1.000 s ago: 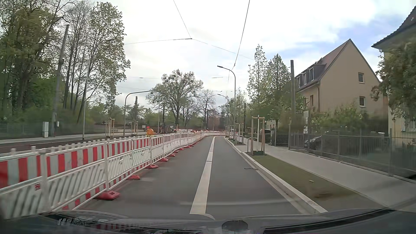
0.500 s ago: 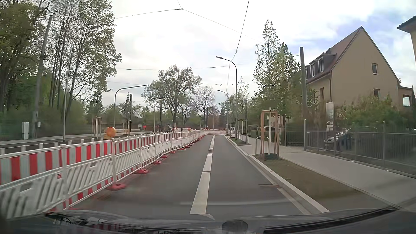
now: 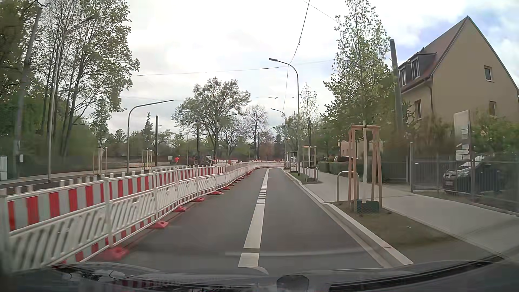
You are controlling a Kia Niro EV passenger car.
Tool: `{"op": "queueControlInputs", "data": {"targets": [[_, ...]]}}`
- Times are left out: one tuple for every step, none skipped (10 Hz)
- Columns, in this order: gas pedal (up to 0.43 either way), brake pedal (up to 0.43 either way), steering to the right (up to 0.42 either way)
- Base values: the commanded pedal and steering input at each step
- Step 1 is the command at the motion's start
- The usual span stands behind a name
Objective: Follow the waypoints while adhering to traffic rules and regulations
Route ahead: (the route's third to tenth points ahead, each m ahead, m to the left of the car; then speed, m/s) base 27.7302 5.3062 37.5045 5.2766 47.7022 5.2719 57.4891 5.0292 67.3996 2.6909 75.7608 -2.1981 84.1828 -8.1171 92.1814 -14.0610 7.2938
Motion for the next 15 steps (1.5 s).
{"op": "queueControlInputs", "data": {"targets": [[0.098,0.0,-0.001],[0.098,0.0,-0.001],[0.087,0.0,-0.001],[0.087,0.0,-0.001],[0.087,0.0,-0.001],[0.087,0.0,-0.001],[0.087,0.0,-0.001],[0.087,0.0,-0.001],[0.087,0.0,-0.001],[0.087,0.0,-0.001],[0.087,0.0,-0.001],[0.087,0.0,-0.001],[0.087,0.0,-0.001],[0.087,0.0,-0.001],[0.087,0.0,-0.001]]}}
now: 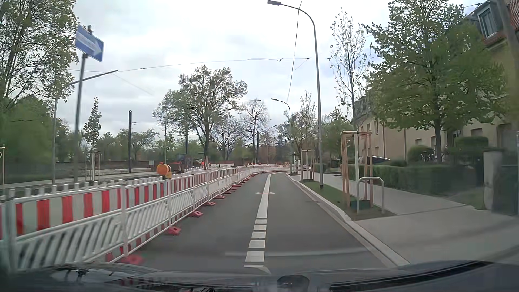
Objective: Follow the waypoints while adhering to traffic rules and regulations
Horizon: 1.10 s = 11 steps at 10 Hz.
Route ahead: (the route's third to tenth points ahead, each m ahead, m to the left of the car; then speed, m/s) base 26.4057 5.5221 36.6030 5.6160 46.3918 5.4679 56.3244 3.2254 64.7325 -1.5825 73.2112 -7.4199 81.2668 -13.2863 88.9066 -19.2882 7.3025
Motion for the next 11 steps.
{"op": "queueControlInputs", "data": {"targets": [[0.087,0.0,-0.001],[0.087,0.0,-0.001],[0.087,0.0,0.0],[0.087,0.0,0.0],[0.087,0.0,0.0],[0.087,0.0,0.0],[0.087,0.0,0.0],[0.087,0.0,0.0],[0.087,0.0,0.0],[0.087,0.0,0.0],[0.087,0.0,0.0]]}}
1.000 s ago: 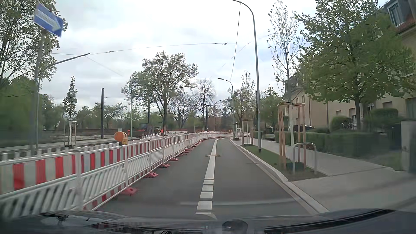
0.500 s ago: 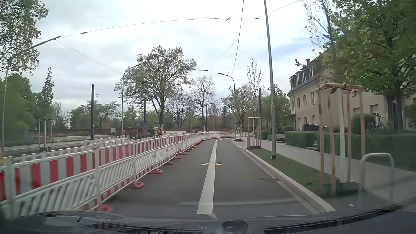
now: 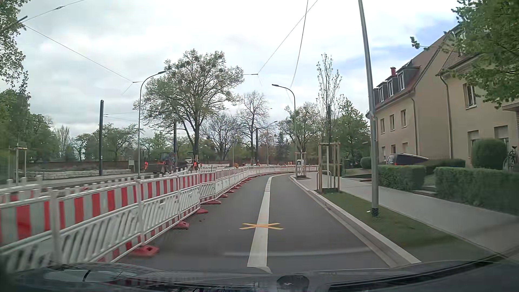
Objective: Follow the waypoints while adhering to traffic rules and regulations
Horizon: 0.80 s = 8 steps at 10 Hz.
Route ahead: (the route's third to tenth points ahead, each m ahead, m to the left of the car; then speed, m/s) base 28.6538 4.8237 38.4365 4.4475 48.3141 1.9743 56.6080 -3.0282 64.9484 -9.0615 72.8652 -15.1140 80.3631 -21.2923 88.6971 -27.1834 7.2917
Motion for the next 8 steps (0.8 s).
{"op": "queueControlInputs", "data": {"targets": [[0.087,0.0,0.0],[0.087,0.0,0.001],[0.087,0.0,0.001],[0.087,0.0,0.001],[0.087,0.0,0.001],[0.087,0.0,0.001],[0.087,0.0,0.001],[0.087,0.0,0.001]]}}
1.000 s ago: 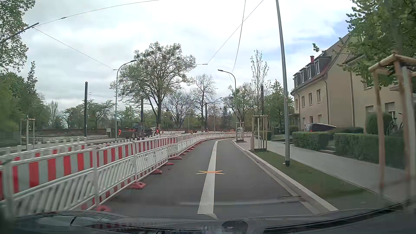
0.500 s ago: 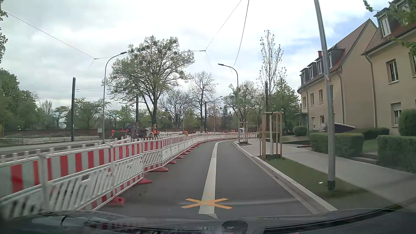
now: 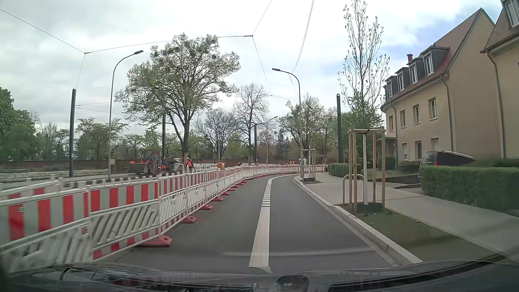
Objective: Follow the waypoints while adhering to traffic rules and regulations
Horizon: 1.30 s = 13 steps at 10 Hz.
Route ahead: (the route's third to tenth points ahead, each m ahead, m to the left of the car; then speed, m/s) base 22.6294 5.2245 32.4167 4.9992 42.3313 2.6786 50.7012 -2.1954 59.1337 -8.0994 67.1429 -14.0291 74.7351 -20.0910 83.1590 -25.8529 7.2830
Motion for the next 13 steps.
{"op": "queueControlInputs", "data": {"targets": [[0.087,0.0,0.001],[0.087,0.0,0.0],[0.087,0.0,0.0],[0.087,0.0,0.0],[0.087,0.0,0.0],[0.087,0.0,0.0],[0.087,0.0,0.0],[0.087,0.0,0.0],[0.087,0.0,0.0],[0.087,0.0,-0.001],[0.087,0.0,-0.001],[0.087,0.0,-0.001],[0.087,0.0,0.0]]}}
